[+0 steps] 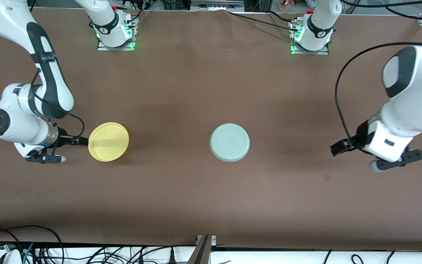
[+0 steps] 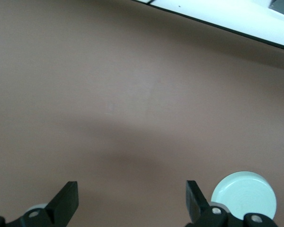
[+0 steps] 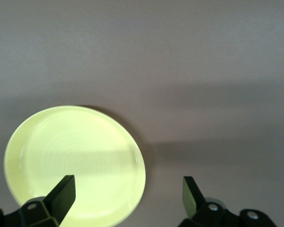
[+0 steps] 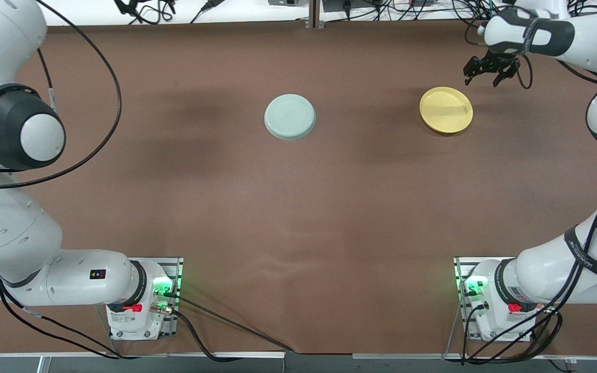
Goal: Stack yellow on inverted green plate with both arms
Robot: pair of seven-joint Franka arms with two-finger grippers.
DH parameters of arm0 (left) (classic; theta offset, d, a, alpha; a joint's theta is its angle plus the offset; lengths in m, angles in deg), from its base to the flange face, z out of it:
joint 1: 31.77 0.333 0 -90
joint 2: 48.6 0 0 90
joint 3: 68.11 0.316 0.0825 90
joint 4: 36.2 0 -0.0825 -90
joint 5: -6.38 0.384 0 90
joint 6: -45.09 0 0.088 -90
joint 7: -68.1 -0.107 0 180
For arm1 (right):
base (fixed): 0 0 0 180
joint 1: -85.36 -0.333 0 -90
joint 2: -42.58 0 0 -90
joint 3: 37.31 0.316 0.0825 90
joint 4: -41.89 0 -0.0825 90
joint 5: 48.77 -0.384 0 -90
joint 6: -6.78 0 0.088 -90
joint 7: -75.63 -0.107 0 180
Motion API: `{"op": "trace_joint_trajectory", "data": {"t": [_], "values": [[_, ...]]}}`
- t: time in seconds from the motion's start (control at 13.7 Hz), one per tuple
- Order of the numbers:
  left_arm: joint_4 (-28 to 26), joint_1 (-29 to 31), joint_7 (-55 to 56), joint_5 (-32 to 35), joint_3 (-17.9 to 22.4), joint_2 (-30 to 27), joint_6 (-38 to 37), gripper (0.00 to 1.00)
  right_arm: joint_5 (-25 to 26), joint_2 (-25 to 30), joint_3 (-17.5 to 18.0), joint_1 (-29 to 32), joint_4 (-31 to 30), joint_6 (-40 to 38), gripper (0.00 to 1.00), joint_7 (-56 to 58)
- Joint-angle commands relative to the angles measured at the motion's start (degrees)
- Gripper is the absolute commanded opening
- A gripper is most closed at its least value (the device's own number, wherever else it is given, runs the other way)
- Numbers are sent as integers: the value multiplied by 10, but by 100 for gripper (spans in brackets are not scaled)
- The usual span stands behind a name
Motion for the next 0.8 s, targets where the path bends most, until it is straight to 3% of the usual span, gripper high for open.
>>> {"op": "trace_joint_trajectory", "data": {"t": [0.0, 0.15, 0.22, 0.44, 0.59, 0.66, 0.73], "values": [[-72, 41, -66, -20, -1, -65, -5, 100, -30, 10, 2, 7, -67, 72, 99, 1], [-78, 61, -102, -20, -1, -80, -31, 100, -31, 7, 3, 11, -108, 132, 95, 6], [-79, 65, -122, -19, -1, -90, -45, 100, -32, 7, 3, 11, -117, 144, 87, 5], [-85, 88, -206, -18, 0, -109, -82, 100, -36, -10, 4, 21, -117, 145, 46, 6], [-112, 85, -229, -18, 14, -135, -87, 100, -50, -14, 4, 22, -117, 145, 25, 6], [-116, 77, -229, -18, 25, -140, -87, 100, -61, -14, 5, 22, -117, 143, 6, 5], [-116, 74, -229, -18, 29, -141, -87, 100, -73, -14, 5, 21, -117, 143, 0, 1]]}}
